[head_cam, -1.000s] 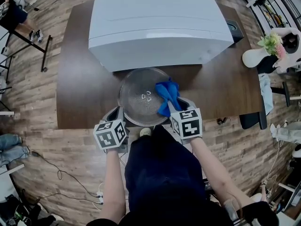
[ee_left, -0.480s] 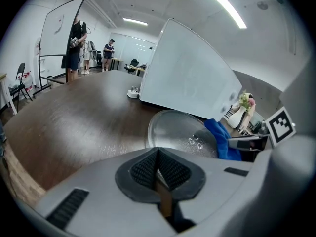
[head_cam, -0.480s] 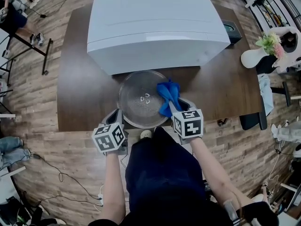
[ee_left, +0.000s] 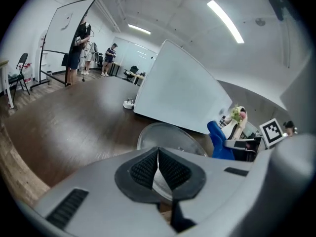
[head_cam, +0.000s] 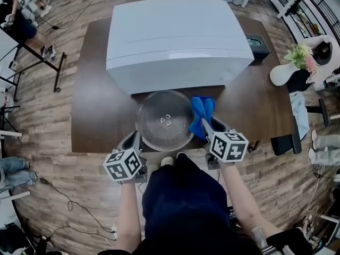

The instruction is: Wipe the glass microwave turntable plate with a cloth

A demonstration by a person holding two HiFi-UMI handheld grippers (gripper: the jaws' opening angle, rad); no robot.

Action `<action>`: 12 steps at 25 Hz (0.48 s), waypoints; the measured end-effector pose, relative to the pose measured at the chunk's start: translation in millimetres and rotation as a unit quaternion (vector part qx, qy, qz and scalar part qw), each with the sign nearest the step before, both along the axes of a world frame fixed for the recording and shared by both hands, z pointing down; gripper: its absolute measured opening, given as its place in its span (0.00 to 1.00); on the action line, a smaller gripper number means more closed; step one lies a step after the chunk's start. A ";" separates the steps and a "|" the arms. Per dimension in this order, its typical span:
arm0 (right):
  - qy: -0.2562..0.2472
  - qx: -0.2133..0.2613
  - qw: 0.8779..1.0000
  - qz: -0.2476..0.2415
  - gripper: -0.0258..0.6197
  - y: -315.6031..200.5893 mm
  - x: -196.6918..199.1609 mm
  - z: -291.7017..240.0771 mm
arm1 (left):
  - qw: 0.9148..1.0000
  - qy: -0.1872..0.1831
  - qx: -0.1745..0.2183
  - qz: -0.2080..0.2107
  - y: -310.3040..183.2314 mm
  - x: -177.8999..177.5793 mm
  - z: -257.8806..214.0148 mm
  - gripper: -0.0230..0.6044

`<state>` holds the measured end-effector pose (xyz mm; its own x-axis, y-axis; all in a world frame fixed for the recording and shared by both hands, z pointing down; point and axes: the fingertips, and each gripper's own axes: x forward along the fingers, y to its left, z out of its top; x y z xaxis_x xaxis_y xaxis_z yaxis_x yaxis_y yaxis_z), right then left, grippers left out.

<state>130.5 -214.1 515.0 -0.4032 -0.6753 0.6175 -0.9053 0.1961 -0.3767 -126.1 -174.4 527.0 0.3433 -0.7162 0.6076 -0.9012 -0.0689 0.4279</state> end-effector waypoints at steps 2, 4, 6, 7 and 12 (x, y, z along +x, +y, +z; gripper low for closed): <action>-0.026 0.025 0.999 0.016 0.18 -1.2 5.9 -23.8 | 1.000 0.004 0.024 0.006 -2.3 4.3 -21.7 0.04; -0.047 0.058 0.997 0.025 0.18 -2.5 10.1 -51.2 | 0.998 0.004 0.055 0.017 -5.8 10.7 -47.5 0.04; -0.068 0.097 0.992 0.036 0.18 -4.2 13.7 -79.6 | 0.996 0.001 0.088 0.028 -10.1 17.2 -73.9 0.04; -0.076 0.117 0.989 0.042 0.18 -4.2 16.1 -93.0 | 0.994 0.000 0.103 0.033 -11.7 20.7 -86.4 0.04; -0.053 0.188 0.980 0.049 0.18 4.6 27.6 -138.9 | 0.985 -0.017 0.164 0.058 -11.2 37.2 -134.0 0.04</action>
